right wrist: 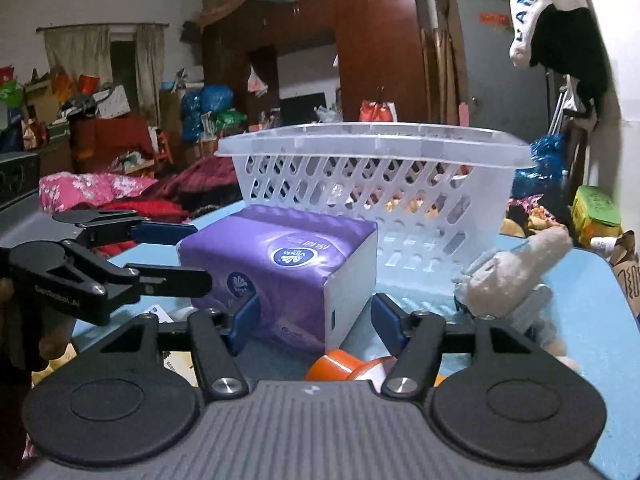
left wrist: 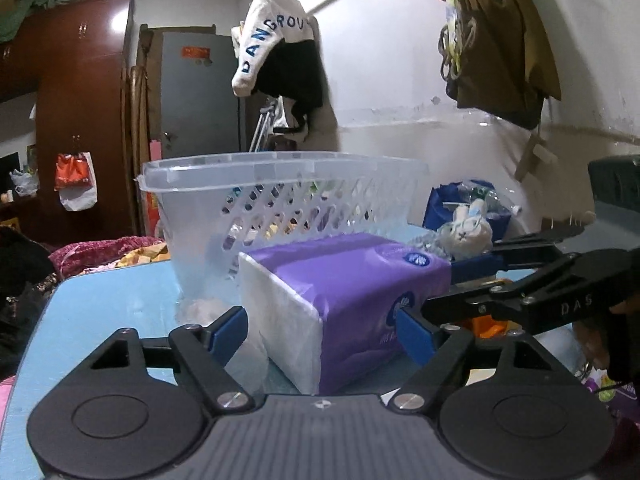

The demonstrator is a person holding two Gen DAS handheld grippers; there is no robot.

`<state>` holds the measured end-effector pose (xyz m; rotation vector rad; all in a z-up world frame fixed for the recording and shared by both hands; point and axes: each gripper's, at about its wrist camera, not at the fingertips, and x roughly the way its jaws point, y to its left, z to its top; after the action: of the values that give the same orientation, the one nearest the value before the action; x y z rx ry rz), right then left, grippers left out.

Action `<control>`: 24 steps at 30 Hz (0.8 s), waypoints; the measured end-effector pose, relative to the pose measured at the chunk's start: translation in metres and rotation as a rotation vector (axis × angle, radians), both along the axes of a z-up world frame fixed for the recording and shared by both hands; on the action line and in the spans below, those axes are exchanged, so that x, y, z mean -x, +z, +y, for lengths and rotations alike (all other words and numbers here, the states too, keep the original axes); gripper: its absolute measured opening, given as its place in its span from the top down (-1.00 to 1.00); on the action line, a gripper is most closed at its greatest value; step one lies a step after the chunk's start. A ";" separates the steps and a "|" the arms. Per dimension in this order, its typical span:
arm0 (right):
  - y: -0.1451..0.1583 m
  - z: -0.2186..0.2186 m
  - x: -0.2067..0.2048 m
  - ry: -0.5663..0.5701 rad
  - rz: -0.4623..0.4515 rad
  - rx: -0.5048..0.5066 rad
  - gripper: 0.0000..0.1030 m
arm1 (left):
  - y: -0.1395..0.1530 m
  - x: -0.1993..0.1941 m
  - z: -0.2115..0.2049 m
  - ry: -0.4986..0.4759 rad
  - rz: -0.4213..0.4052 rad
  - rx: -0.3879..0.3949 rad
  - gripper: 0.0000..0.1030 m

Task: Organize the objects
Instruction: 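Grasp the purple tissue pack with both tools from opposite ends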

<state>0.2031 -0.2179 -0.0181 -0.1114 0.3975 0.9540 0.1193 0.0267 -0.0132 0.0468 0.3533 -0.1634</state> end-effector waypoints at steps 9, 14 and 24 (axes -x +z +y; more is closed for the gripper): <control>-0.008 0.006 0.009 0.025 0.022 0.014 -0.09 | 0.000 -0.007 -0.003 -0.034 0.029 -0.005 -0.33; -0.004 0.014 0.012 0.046 0.003 0.040 -0.02 | -0.001 -0.006 -0.011 -0.005 0.016 -0.055 -0.24; 0.003 0.010 0.054 -0.007 -0.180 0.049 0.13 | 0.016 0.027 -0.023 0.005 -0.140 -0.068 -0.15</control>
<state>0.1492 -0.2077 -0.0152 -0.2383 0.2549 0.9193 0.0922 0.0041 0.0026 0.1236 0.2197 -0.1428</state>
